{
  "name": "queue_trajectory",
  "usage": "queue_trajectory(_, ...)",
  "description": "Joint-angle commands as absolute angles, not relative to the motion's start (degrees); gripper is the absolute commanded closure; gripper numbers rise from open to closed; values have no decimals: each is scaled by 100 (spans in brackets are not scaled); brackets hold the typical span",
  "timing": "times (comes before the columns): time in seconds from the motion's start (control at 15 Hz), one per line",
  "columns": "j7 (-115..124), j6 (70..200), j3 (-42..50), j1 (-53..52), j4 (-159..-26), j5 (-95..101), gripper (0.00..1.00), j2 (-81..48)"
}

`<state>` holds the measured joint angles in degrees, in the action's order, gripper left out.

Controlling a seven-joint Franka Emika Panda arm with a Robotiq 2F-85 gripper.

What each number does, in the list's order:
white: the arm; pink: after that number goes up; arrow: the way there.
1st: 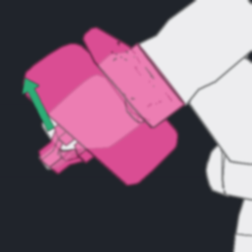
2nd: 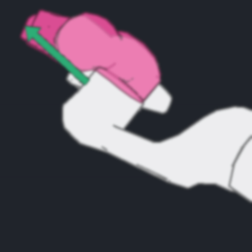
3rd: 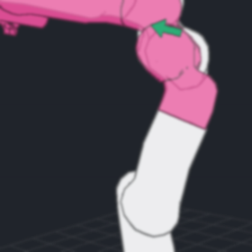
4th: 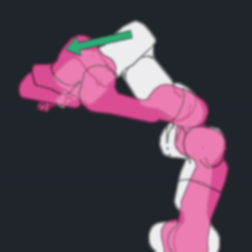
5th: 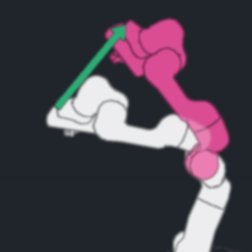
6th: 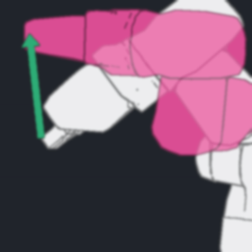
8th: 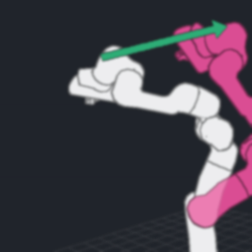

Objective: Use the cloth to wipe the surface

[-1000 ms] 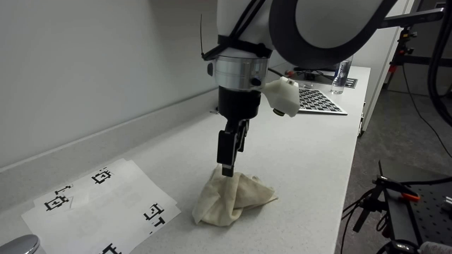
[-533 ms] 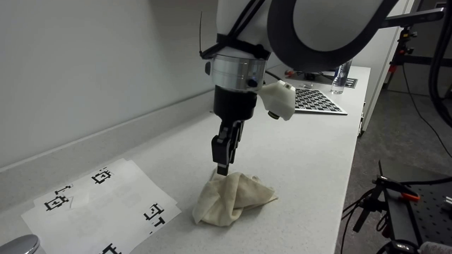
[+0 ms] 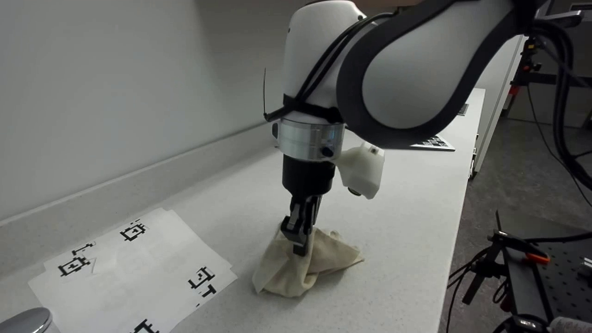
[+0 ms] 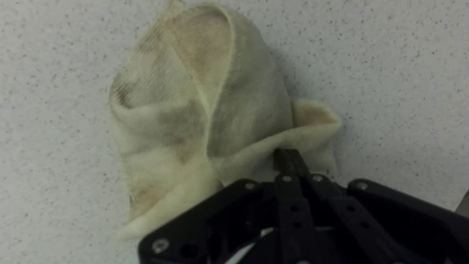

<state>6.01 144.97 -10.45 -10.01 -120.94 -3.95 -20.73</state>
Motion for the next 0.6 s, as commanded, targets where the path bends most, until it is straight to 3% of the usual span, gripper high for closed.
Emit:
queue_trajectory(0.0,523,14726,-955,-1037,-11905,-360,100,-2471)
queue_trajectory(0.53,594,14743,-704,-1059,-11593,-92,100,-2901)
